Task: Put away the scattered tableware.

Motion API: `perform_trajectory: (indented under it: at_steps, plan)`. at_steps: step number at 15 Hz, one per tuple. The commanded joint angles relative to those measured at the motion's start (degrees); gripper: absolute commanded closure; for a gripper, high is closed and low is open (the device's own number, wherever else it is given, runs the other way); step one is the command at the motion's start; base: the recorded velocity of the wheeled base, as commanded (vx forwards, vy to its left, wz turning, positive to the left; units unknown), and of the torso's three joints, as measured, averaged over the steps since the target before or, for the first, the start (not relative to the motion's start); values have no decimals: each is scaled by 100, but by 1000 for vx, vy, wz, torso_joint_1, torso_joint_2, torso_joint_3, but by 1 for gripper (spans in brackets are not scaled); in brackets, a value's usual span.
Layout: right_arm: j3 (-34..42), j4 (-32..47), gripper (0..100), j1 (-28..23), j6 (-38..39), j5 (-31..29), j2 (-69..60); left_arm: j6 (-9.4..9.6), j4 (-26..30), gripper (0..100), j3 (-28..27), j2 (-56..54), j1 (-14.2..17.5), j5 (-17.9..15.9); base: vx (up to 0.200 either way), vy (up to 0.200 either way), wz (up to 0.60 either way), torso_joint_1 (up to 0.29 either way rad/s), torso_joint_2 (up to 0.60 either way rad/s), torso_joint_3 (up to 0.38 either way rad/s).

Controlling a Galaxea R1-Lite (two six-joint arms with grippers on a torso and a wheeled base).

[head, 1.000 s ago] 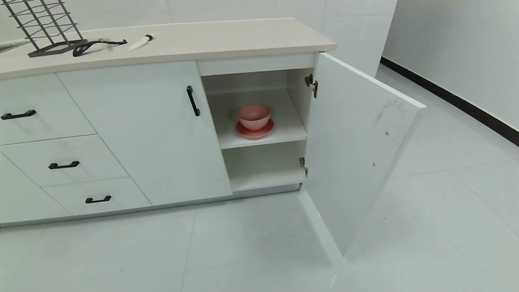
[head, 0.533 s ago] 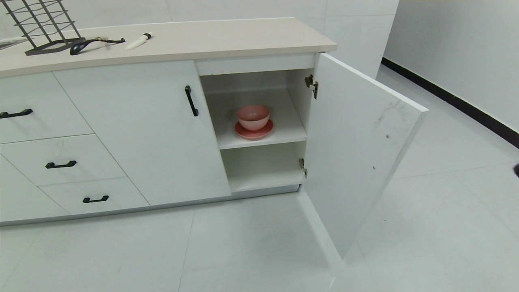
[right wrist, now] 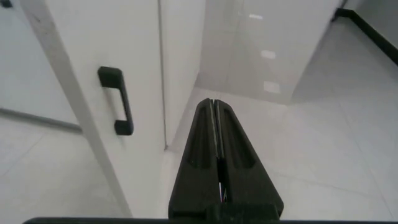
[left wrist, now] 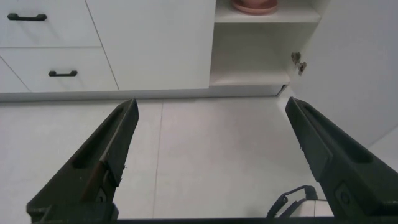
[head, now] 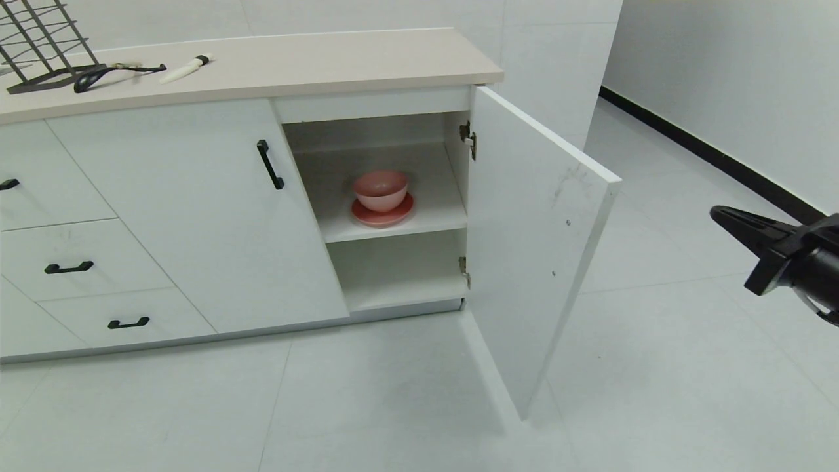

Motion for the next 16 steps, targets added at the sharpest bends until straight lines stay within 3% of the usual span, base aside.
perform_trajectory:
  at_steps: [1,3,7,10,16]
  plan:
    - [-253,-487,100,-4,-270,821,904,-2,-2,0,0,7,9,-1,0,0,0,0,0,0]
    - [-253,-1041,100,-4,-331,1120,1370,7,-2,0,0,7,9,-1,100,0,0,1,4,-6]
    - [-306,-1199,100,-4,-340,1313,1695,7,-2,0,0,7,9,-1,50,0,0,-1,1,-1]
    - [-649,-1199,100,31,-340,1340,1862,7,-2,0,0,7,9,-1,0,0,0,0,0,0]
    - [-1774,-1270,100,655,-358,1428,2600,7,-11,0,0,7,9,-1,0,0,0,0,0,0]
